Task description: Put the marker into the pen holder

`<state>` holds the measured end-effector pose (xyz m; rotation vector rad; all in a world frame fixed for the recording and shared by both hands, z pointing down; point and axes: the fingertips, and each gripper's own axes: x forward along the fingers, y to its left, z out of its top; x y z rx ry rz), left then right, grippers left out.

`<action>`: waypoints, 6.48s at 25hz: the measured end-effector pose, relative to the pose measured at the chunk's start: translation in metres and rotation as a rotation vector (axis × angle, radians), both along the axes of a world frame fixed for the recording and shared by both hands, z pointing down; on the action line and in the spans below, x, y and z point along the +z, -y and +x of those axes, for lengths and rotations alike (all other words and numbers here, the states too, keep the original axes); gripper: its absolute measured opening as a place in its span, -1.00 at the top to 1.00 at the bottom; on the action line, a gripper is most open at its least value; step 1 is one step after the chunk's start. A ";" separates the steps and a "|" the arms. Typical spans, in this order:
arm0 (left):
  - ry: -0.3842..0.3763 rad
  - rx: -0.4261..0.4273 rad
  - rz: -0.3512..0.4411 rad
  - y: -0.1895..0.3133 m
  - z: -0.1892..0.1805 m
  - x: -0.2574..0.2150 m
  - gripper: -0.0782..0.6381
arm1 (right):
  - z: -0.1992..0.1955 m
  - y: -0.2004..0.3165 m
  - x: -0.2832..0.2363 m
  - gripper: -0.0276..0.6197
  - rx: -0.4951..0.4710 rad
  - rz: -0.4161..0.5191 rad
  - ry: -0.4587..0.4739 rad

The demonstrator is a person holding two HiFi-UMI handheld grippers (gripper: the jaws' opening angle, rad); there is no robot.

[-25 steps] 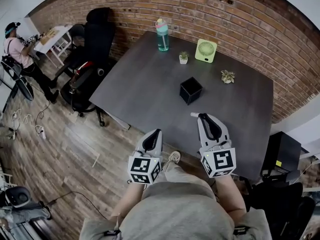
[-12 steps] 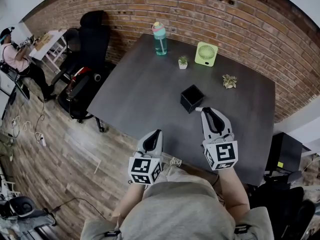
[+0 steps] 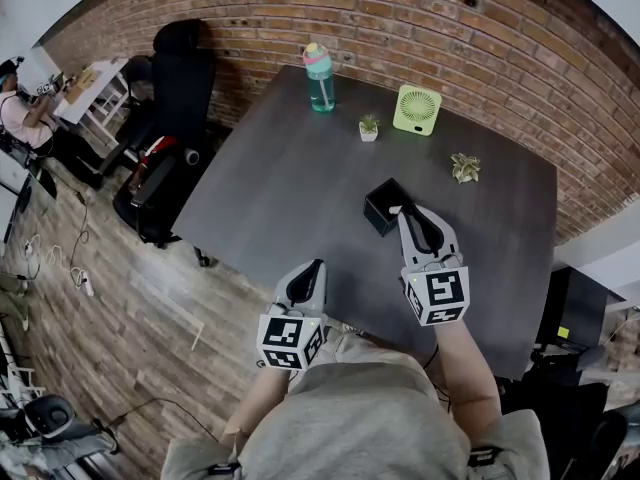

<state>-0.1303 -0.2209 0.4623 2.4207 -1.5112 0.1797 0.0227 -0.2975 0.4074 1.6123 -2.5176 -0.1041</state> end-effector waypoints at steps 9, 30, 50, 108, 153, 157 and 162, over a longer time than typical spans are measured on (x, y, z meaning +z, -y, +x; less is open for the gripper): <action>-0.001 -0.010 -0.014 0.023 -0.001 0.004 0.72 | 0.002 0.035 0.032 0.71 0.013 -0.067 -0.015; 0.000 -0.014 -0.044 0.056 0.010 0.015 0.72 | 0.007 0.071 0.091 0.71 0.016 -0.192 -0.058; 0.017 0.000 -0.054 0.057 0.012 0.016 0.72 | -0.002 0.069 0.141 0.71 0.004 -0.297 -0.108; 0.022 0.004 -0.011 -0.024 0.009 0.010 0.72 | 0.003 -0.006 0.118 0.69 0.055 -0.242 -0.111; 0.018 -0.004 0.081 -0.191 0.060 -0.012 0.72 | 0.020 -0.242 0.033 0.91 -0.045 -0.078 0.042; 0.022 -0.001 0.090 -0.195 0.062 -0.014 0.72 | 0.018 -0.247 0.032 0.91 -0.051 -0.072 0.048; 0.024 -0.002 0.087 -0.193 0.061 -0.014 0.72 | 0.019 -0.246 0.027 0.91 -0.030 -0.042 0.032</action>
